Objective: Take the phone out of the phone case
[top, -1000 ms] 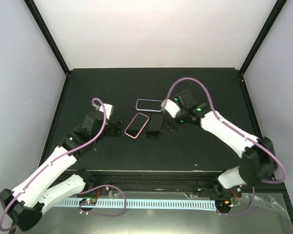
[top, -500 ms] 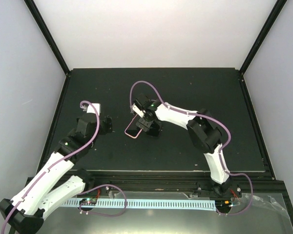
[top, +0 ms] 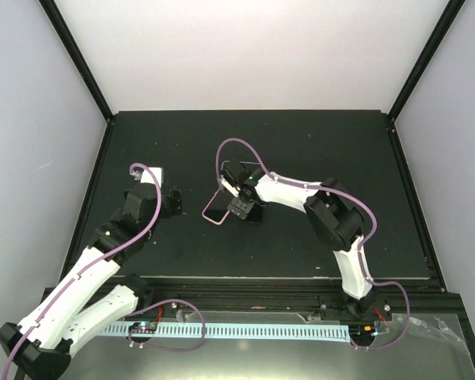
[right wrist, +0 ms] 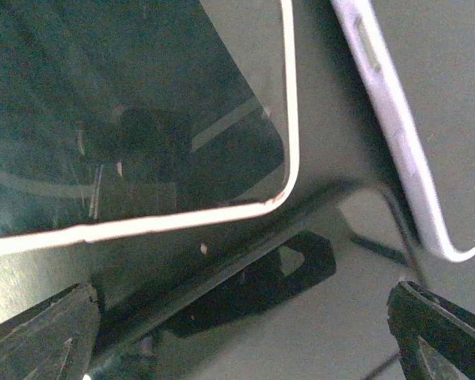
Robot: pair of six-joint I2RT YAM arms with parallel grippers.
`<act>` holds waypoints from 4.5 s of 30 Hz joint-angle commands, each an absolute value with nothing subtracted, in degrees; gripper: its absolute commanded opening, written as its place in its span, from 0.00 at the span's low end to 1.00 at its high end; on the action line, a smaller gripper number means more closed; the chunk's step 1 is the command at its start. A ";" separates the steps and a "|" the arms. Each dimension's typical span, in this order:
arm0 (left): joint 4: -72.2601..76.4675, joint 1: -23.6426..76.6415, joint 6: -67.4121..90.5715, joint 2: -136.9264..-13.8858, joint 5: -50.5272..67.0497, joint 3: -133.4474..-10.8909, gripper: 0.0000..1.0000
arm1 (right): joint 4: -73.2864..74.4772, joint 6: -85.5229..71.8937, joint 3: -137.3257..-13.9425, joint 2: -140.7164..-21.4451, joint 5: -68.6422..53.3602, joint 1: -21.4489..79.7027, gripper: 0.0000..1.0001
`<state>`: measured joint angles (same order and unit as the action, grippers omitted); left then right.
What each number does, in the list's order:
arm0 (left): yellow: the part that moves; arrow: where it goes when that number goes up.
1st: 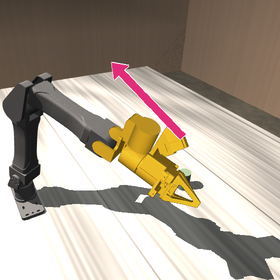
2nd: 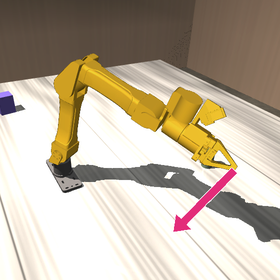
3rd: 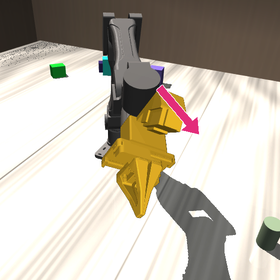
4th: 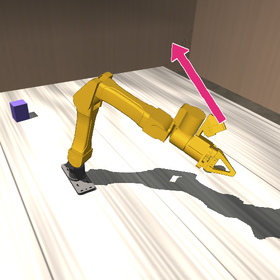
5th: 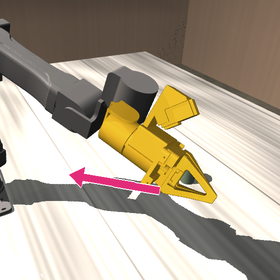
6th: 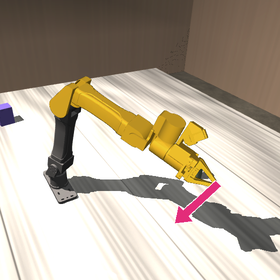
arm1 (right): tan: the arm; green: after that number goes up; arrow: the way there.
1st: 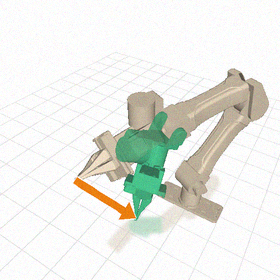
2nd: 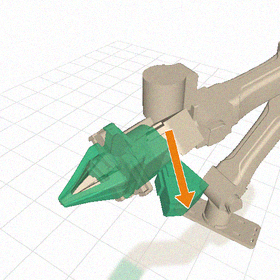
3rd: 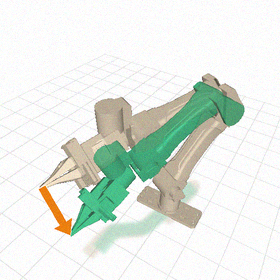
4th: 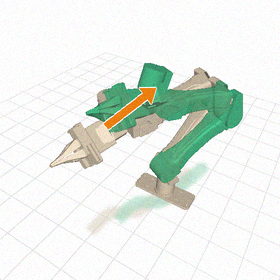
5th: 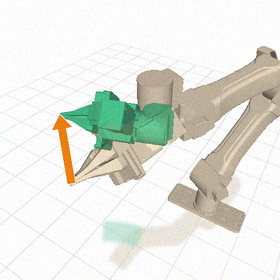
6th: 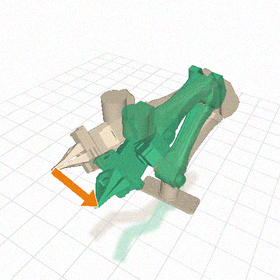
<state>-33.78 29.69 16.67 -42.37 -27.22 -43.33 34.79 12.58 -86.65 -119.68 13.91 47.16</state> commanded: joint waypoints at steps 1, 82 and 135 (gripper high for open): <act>-32.42 29.42 16.52 -41.57 -27.58 -43.58 0.99 | 37.22 12.67 -83.79 -118.19 15.74 46.98 1.00; -7.45 34.34 33.87 -46.28 18.68 -39.26 0.74 | 37.30 13.83 -58.96 -71.51 -22.75 34.04 0.36; -5.48 51.89 26.54 -64.27 2.09 -54.97 0.02 | 29.44 11.39 -49.67 -53.47 -23.48 34.01 1.00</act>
<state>-1.39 53.56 37.54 -71.81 1.52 -51.35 28.10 10.39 -46.22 -55.88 -17.80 34.06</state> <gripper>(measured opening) 0.105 0.995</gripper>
